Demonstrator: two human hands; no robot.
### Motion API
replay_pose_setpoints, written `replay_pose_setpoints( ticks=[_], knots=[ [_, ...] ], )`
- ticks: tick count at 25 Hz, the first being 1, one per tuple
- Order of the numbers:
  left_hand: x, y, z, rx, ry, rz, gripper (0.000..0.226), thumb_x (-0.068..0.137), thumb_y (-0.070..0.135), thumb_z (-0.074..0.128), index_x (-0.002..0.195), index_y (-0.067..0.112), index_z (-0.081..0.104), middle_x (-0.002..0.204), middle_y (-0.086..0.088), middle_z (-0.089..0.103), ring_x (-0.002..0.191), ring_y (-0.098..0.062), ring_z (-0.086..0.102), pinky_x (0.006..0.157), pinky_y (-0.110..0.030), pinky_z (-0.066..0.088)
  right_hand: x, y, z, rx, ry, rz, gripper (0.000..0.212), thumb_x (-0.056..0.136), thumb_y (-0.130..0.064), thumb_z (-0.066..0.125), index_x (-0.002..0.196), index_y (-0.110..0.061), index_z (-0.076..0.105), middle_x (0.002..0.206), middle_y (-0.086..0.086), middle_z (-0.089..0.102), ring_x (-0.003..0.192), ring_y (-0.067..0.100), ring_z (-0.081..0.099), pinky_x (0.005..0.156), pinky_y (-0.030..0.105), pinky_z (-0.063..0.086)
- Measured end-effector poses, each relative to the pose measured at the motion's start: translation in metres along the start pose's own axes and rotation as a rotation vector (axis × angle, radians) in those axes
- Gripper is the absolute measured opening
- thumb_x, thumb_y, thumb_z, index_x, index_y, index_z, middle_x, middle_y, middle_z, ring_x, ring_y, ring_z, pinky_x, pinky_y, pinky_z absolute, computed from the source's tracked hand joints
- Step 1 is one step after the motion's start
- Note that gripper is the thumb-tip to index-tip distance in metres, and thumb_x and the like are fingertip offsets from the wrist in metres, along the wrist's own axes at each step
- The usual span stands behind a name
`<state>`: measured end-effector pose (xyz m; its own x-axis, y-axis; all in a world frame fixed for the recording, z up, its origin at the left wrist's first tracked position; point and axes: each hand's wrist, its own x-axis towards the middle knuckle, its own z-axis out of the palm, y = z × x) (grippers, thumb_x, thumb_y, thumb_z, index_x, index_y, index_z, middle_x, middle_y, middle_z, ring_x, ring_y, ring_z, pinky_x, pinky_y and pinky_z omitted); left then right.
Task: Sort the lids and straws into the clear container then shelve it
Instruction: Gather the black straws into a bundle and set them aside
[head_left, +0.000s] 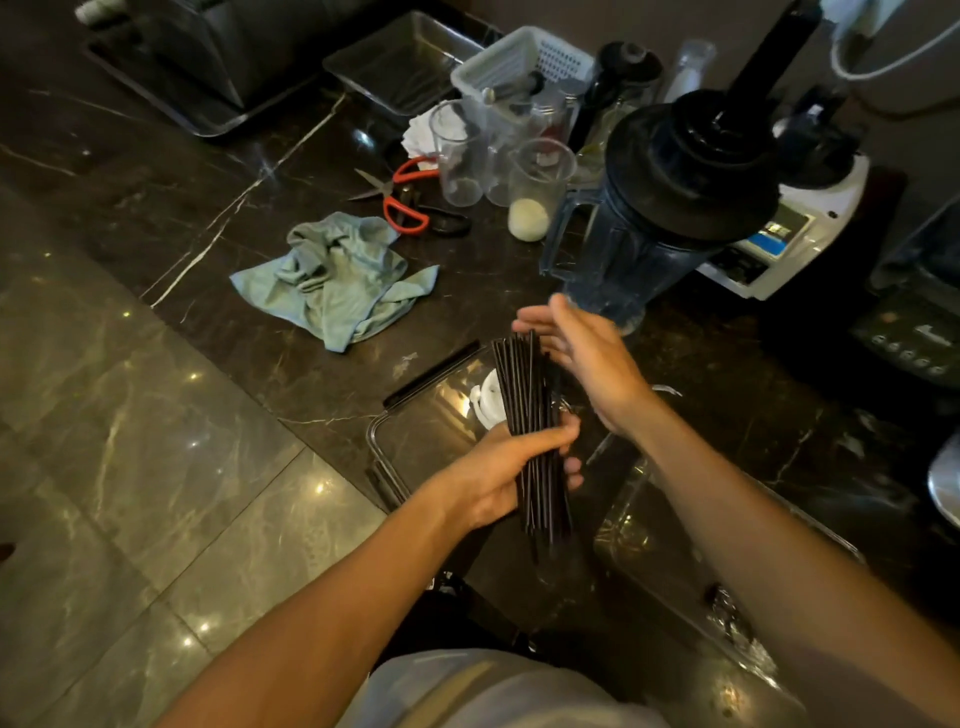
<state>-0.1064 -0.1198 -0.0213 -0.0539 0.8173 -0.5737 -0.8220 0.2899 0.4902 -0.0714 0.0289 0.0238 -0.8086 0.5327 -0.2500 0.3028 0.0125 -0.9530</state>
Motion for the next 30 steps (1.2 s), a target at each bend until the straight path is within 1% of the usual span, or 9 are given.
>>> replay_pose_setpoints(
  ticks=[5, 9, 12, 14, 16, 17, 20, 24, 30],
  knots=[
    [-0.004, -0.006, 0.011, 0.053, -0.076, -0.053, 0.013, 0.092, 0.010, 0.071, 0.102, 0.014, 0.064, 0.085, -0.001, 0.067, 0.075, -0.015, 0.067, 0.079, -0.034, 0.059, 0.016, -0.011, 0.009, -0.303, -0.227, 0.003, 0.058, 0.108, -0.054, 0.035, 0.117, -0.015, 0.077, 0.111, -0.004, 0.079, 0.107, 0.002, 0.071, 0.103, 0.025, 0.047],
    [0.000, -0.006, 0.004, 0.066, -0.011, -0.011, 0.012, 0.092, 0.009, 0.072, 0.102, 0.014, 0.068, 0.083, -0.001, 0.070, 0.076, -0.016, 0.069, 0.083, -0.037, 0.058, 0.020, -0.013, 0.011, -0.701, -0.355, -0.007, 0.065, 0.102, -0.067, 0.032, 0.113, -0.024, 0.079, 0.119, -0.003, 0.076, 0.113, 0.010, 0.068, 0.107, 0.040, 0.048],
    [0.004, -0.010, -0.002, 0.037, 0.012, 0.000, 0.016, 0.091, 0.015, 0.074, 0.106, 0.014, 0.068, 0.079, 0.000, 0.065, 0.075, -0.015, 0.067, 0.083, -0.036, 0.058, 0.023, -0.015, 0.016, -0.886, -0.425, -0.084, 0.070, 0.102, -0.067, 0.030, 0.101, -0.015, 0.077, 0.100, 0.006, 0.077, 0.093, 0.018, 0.071, 0.090, 0.043, 0.055],
    [0.008, -0.012, -0.008, -0.031, 0.033, 0.039, 0.014, 0.090, 0.017, 0.075, 0.102, 0.013, 0.070, 0.079, -0.001, 0.063, 0.076, -0.016, 0.068, 0.081, -0.035, 0.059, 0.022, -0.016, 0.018, -0.709, -0.317, -0.132, 0.064, 0.103, -0.063, 0.035, 0.093, -0.013, 0.072, 0.091, 0.007, 0.072, 0.080, 0.015, 0.067, 0.077, 0.041, 0.054],
    [0.011, -0.005, -0.015, -0.191, 0.070, 0.136, 0.008, 0.089, 0.018, 0.075, 0.091, 0.011, 0.072, 0.085, -0.005, 0.066, 0.082, -0.018, 0.071, 0.083, -0.035, 0.060, 0.013, -0.012, 0.017, -0.306, -0.093, -0.074, 0.053, 0.107, -0.056, 0.036, 0.112, -0.020, 0.074, 0.109, -0.009, 0.072, 0.094, -0.005, 0.065, 0.088, 0.022, 0.050],
    [0.013, 0.000, -0.019, -0.298, 0.088, 0.186, 0.010, 0.089, 0.019, 0.075, 0.088, 0.010, 0.071, 0.088, -0.007, 0.066, 0.085, -0.019, 0.071, 0.084, -0.035, 0.060, 0.004, -0.008, 0.017, -0.097, 0.032, -0.033, 0.053, 0.107, -0.055, 0.034, 0.123, -0.022, 0.072, 0.122, -0.011, 0.071, 0.107, -0.006, 0.065, 0.096, 0.019, 0.047],
    [0.016, 0.018, -0.030, -0.544, 0.119, 0.306, 0.013, 0.090, 0.022, 0.074, 0.088, 0.011, 0.068, 0.089, -0.004, 0.064, 0.082, -0.014, 0.069, 0.087, -0.031, 0.058, -0.026, 0.018, 0.019, 0.308, 0.337, 0.090, 0.060, 0.107, -0.058, 0.027, 0.129, -0.020, 0.067, 0.131, -0.003, 0.072, 0.119, 0.004, 0.067, 0.109, 0.030, 0.046],
    [0.016, 0.031, -0.025, -0.633, 0.113, 0.356, 0.012, 0.094, 0.021, 0.071, 0.087, 0.012, 0.067, 0.088, -0.002, 0.061, 0.084, -0.012, 0.064, 0.088, -0.028, 0.056, -0.054, 0.041, 0.035, 0.560, 0.484, 0.269, 0.068, 0.105, -0.064, 0.026, 0.132, -0.018, 0.067, 0.126, -0.001, 0.075, 0.117, 0.009, 0.069, 0.109, 0.035, 0.045],
    [0.003, 0.015, 0.004, -0.552, 0.029, 0.239, 0.019, 0.100, 0.024, 0.061, 0.084, 0.013, 0.063, 0.079, 0.000, 0.062, 0.075, -0.012, 0.063, 0.086, -0.029, 0.053, -0.052, 0.034, 0.048, 0.758, 0.554, 0.494, 0.064, 0.102, -0.065, 0.037, 0.117, -0.014, 0.073, 0.107, 0.008, 0.080, 0.103, 0.027, 0.076, 0.094, 0.047, 0.056]
  ],
)
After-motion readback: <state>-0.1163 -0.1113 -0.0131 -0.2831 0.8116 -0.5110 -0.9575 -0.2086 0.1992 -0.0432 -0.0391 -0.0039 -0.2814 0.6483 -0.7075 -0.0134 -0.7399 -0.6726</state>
